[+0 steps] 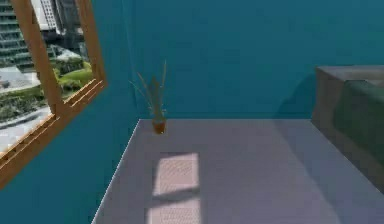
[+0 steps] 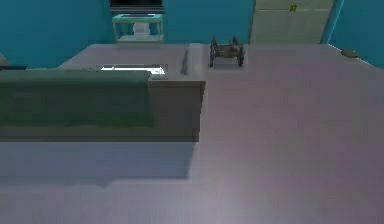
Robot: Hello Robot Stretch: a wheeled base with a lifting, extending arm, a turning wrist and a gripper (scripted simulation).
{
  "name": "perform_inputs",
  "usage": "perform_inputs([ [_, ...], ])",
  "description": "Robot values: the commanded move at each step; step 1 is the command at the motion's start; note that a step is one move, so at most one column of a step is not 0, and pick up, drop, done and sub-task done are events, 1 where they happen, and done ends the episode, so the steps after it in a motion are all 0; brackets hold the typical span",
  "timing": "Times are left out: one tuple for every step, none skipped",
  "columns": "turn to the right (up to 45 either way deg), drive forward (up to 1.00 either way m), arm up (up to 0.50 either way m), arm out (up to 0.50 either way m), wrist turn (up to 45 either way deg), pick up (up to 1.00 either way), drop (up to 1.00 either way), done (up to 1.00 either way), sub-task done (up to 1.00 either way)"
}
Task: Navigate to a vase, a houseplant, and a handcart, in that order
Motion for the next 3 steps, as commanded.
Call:
perform_inputs([
  [45.0, 0.0, 0.0, 0.0, 0.0, 0.0, 0.0, 0.0, 0.0],
  [45.0, 0.0, 0.0, 0.0, 0.0, 0.0, 0.0, 0.0, 0.0],
  [12.0, 0.0, 0.0, 0.0, 0.0, 0.0, 0.0, 0.0, 0.0],
])
